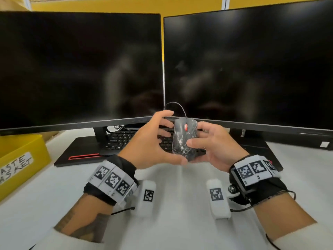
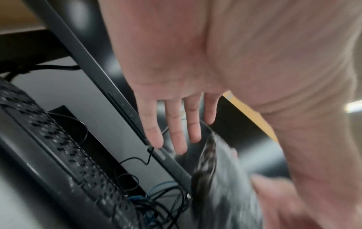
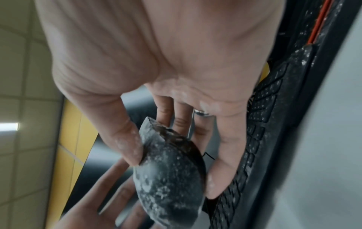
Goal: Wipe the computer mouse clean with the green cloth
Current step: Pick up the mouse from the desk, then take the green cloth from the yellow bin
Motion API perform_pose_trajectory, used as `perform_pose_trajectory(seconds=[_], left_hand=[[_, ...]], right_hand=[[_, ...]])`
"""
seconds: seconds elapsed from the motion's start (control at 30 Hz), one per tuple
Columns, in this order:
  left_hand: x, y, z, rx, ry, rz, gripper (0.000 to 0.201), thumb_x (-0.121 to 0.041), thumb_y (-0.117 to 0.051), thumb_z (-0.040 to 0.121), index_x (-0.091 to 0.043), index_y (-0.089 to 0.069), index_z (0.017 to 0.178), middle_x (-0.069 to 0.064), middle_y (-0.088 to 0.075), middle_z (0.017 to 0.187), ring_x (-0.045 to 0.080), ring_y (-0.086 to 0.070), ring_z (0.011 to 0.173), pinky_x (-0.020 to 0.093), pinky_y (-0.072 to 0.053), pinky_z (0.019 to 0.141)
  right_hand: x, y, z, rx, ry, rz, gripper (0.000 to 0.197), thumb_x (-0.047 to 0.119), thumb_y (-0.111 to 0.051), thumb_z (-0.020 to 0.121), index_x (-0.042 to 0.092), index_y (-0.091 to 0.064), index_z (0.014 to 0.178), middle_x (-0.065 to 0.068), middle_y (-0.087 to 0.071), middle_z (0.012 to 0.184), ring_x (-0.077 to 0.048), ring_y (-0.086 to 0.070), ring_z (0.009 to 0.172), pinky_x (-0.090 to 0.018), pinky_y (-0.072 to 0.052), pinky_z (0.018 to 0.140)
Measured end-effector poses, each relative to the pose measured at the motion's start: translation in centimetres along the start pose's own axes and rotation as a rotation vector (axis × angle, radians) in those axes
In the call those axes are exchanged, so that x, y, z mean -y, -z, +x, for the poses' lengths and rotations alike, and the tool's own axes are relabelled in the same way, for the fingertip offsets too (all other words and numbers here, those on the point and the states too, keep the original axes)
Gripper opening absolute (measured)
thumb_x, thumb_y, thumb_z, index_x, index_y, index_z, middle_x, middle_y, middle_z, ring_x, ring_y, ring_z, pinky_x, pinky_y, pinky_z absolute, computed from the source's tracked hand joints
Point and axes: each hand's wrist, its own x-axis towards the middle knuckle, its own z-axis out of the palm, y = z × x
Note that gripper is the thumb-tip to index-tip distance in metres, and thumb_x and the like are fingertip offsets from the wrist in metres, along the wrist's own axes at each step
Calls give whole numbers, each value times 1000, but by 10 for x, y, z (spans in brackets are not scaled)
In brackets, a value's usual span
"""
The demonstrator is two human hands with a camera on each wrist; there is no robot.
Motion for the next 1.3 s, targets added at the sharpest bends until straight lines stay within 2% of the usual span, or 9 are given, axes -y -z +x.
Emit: perform_pose_trajectory(seconds=[0.23, 0.33, 0.47, 0.67, 0.87, 1.0, 1.1, 1.17, 1.3], left_hand=[[7, 46, -25, -214, 140, -117, 25, -28, -85, 82, -22, -76, 105, 0, -80, 94, 20, -77, 91, 36, -61, 94], [19, 66, -44, -259, 161, -44, 3, -19, -80, 88, -17, -80, 90, -5, -80, 83, 8, -75, 80, 26, -60, 79], [41, 115, -70, -467, 284, 152, 8, -33, -79, 86, -25, -80, 82, -15, -77, 81, 0, -71, 81, 25, -57, 79], [66, 219, -113, -742, 690, 458, 19, -30, -63, 91, -18, -77, 95, 2, -77, 99, 26, -68, 99, 29, -51, 83], [98, 275, -137, -266, 1112, 769, 33, -30, -58, 100, -7, -67, 121, 10, -63, 112, 35, -64, 108, 38, -53, 88], [136, 291, -142, -72, 1128, 928, 32, -28, -63, 96, -10, -72, 122, 9, -70, 117, 31, -67, 117, 37, -55, 96], [125, 293, -145, -34, 1140, 969, 25, -30, -69, 90, -6, -72, 93, 5, -69, 88, 32, -74, 100, 40, -62, 88], [115, 294, -143, -164, 1137, 893, 28, -31, -73, 88, -4, -66, 83, 9, -66, 79, 32, -70, 84, 38, -62, 78], [79, 294, -140, -442, 997, 859, 48, -48, -80, 84, -8, -55, 95, 13, -58, 97, 36, -61, 89, 39, -52, 74]], right_hand=[[-7, -46, 0, 68, -31, -49, 37, -4, -73, 88, 7, -65, 122, -16, -77, 114, -40, -76, 103, -60, -63, 79], [-5, -74, 4, 103, -23, -46, 34, -4, -72, 88, 8, -67, 120, -14, -78, 113, -40, -75, 106, -59, -62, 79], [-3, -117, 8, 160, -14, -40, 32, -3, -71, 89, 7, -66, 119, -17, -77, 113, -42, -72, 110, -68, -59, 85], [-1, -181, 12, 242, -6, 2, 32, -3, -69, 88, 8, -68, 118, -18, -76, 115, -42, -70, 114, -66, -60, 82], [-5, -209, 14, 272, -3, -4, 27, -5, -69, 88, 8, -70, 112, -18, -76, 111, -38, -71, 109, -70, -58, 82], [-9, -209, 16, 263, -9, -25, 29, -6, -69, 87, 7, -69, 112, -18, -76, 111, -37, -72, 106, -72, -57, 83], [-11, -206, 17, 252, -13, -31, 30, -7, -69, 87, 4, -68, 114, -17, -77, 108, -35, -72, 103, -72, -57, 83], [-12, -204, 18, 243, -13, -33, 30, -7, -70, 87, 4, -67, 115, -17, -77, 109, -36, -71, 106, -71, -58, 83], [-11, -199, 17, 220, -6, -35, 30, -6, -70, 87, 6, -68, 115, -18, -77, 110, -39, -71, 109, -69, -59, 82]])
